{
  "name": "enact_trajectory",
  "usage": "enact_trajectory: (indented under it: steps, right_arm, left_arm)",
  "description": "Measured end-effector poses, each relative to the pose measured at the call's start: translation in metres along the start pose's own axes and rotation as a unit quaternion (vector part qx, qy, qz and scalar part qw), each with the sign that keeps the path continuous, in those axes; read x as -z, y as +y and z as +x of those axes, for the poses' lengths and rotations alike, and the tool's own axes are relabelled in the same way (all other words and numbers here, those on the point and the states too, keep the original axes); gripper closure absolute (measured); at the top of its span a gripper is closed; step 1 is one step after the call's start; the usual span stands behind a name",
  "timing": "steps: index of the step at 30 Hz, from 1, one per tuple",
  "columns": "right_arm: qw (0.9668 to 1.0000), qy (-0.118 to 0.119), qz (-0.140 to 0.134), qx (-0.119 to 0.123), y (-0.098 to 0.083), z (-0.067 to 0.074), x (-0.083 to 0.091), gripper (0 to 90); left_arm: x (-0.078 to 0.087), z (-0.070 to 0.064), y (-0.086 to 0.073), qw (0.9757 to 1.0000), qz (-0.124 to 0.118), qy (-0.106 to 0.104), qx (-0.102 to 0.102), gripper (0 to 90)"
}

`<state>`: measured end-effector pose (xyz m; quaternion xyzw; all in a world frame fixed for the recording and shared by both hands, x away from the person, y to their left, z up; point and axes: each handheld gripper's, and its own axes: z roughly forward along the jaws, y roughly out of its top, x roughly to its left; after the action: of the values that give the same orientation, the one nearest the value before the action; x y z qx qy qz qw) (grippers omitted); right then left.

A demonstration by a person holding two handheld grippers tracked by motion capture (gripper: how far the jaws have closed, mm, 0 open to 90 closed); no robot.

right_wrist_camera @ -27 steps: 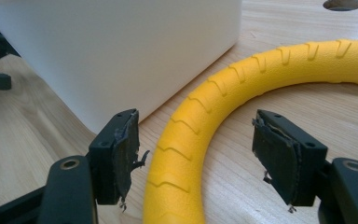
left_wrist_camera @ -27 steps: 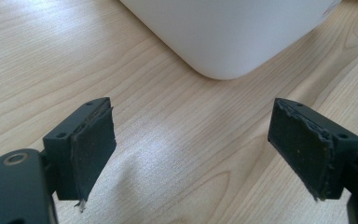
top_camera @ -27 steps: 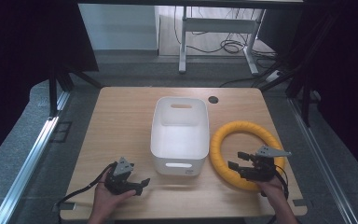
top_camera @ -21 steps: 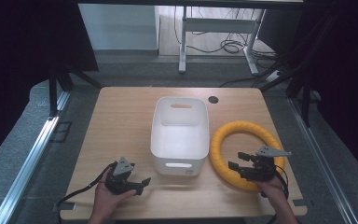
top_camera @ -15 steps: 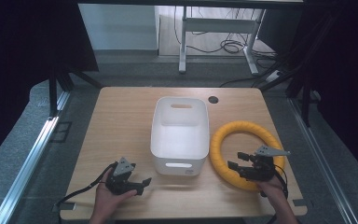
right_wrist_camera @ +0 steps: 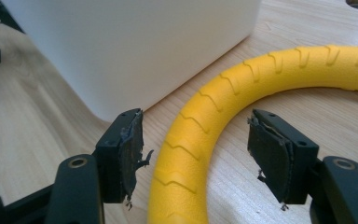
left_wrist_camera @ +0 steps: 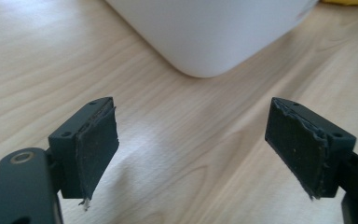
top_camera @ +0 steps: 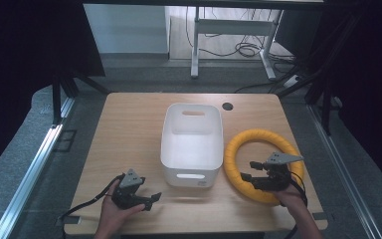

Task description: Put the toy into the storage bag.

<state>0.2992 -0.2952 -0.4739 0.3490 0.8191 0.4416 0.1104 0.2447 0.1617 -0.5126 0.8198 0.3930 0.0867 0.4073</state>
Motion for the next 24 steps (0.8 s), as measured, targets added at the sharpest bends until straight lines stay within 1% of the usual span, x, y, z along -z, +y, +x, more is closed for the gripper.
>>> enact_trajectory:
  steps: [2, 3, 4, 5, 6, 7, 8, 9, 10, 11, 12, 13, 14, 15, 16, 17, 18, 19, 20, 21, 24]
  right_arm:
    - [0.9998, 0.002, 0.015, 0.010, 0.006, 0.001, 0.003, 36.1]
    - [0.9993, 0.001, 0.031, 0.019, 0.010, 0.001, 0.004, 36.1]
    - [0.9993, 0.001, 0.031, 0.019, 0.010, 0.001, 0.004, 36.1]
    - [0.9986, 0.003, 0.048, 0.024, 0.013, 0.001, 0.003, 36.1]
    - [0.9986, 0.003, 0.048, 0.024, 0.013, 0.001, 0.003, 36.1]
    - [0.9982, 0.006, 0.055, 0.024, 0.015, 0.001, 0.003, 36.2]
    - [0.9962, 0.015, 0.080, 0.031, 0.020, 0.003, 0.000, 36.2]
    - [0.9962, 0.015, 0.080, 0.031, 0.020, 0.003, 0.000, 36.2]
    - [0.9956, 0.018, 0.086, 0.032, 0.021, 0.003, -0.001, 36.1]
    - [0.9932, 0.024, 0.106, 0.042, 0.024, 0.005, -0.003, 35.4]
    - [0.9871, 0.023, 0.147, 0.059, 0.028, 0.009, -0.007, 33.9]
    - [0.9841, 0.021, 0.162, 0.069, 0.030, 0.010, -0.009, 33.9]
    - [0.9841, 0.021, 0.162, 0.069, 0.030, 0.010, -0.009, 33.9]
    - [0.9822, 0.024, 0.171, 0.074, 0.031, 0.011, -0.010, 33.9]
    - [0.9793, 0.027, 0.185, 0.076, 0.032, 0.012, -0.012, 33.9]
    - [0.9755, 0.025, 0.203, 0.081, 0.034, 0.014, -0.016, 33.9]
    - [0.9742, 0.025, 0.209, 0.082, 0.035, 0.014, -0.017, 33.9]
    - [0.9742, 0.025, 0.209, 0.082, 0.035, 0.014, -0.017, 33.9]
    - [0.9703, 0.025, 0.225, 0.085, 0.035, 0.015, -0.022, 33.9]
    - [0.9703, 0.025, 0.225, 0.085, 0.035, 0.015, -0.022, 33.9]
    - [0.9642, 0.022, 0.249, 0.087, 0.033, 0.014, -0.029, 34.0]
  left_arm:
    - [-0.001, 0.001, 0.001, 1.0000, -0.002, -0.008, 0.003, 16.5]
    - [-0.002, 0.003, 0.002, 0.9999, -0.001, -0.012, 0.003, 15.2]
    - [-0.002, 0.003, 0.002, 0.9999, -0.001, -0.012, 0.003, 15.0]
    - [-0.003, 0.003, 0.002, 0.9999, -0.001, -0.013, 0.004, 14.7]
    - [-0.003, 0.003, 0.002, 0.9999, -0.001, -0.013, 0.004, 14.7]
    - [-0.003, 0.003, 0.003, 0.9999, -0.002, -0.014, 0.004, 14.7]
    - [-0.003, 0.003, 0.003, 0.9999, -0.004, -0.013, 0.003, 14.7]
    - [-0.003, 0.003, 0.003, 0.9999, -0.005, -0.013, 0.003, 14.7]
    - [-0.003, 0.002, 0.004, 0.9999, -0.002, -0.008, -0.007, 14.7]
    - [-0.003, 0.000, 0.004, 0.9999, 0.000, -0.005, -0.013, 14.8]
    - [-0.004, -0.001, 0.005, 0.9998, 0.002, -0.008, -0.017, 14.6]
    - [-0.006, -0.004, 0.005, 0.9996, 0.009, -0.008, -0.025, 14.6]
    - [-0.006, -0.004, 0.005, 0.9996, 0.009, -0.008, -0.025, 14.5]
    - [-0.008, -0.006, 0.005, 0.9994, 0.016, -0.003, -0.030, 14.5]
    - [-0.010, -0.006, 0.005, 0.9991, 0.022, 0.001, -0.036, 14.5]
    - [-0.011, -0.007, 0.005, 0.9989, 0.025, 0.003, -0.038, 14.4]
    - [-0.012, -0.007, 0.005, 0.9989, 0.026, 0.004, -0.039, 14.4]
    - [-0.012, -0.007, 0.005, 0.9989, 0.026, 0.004, -0.039, 14.4]
    - [-0.012, -0.007, 0.005, 0.9989, 0.026, 0.007, -0.040, 14.4]
    - [-0.012, -0.007, 0.005, 0.9989, 0.026, 0.007, -0.040, 14.4]
    - [-0.011, -0.006, 0.005, 0.9989, 0.024, 0.008, -0.040, 14.4]
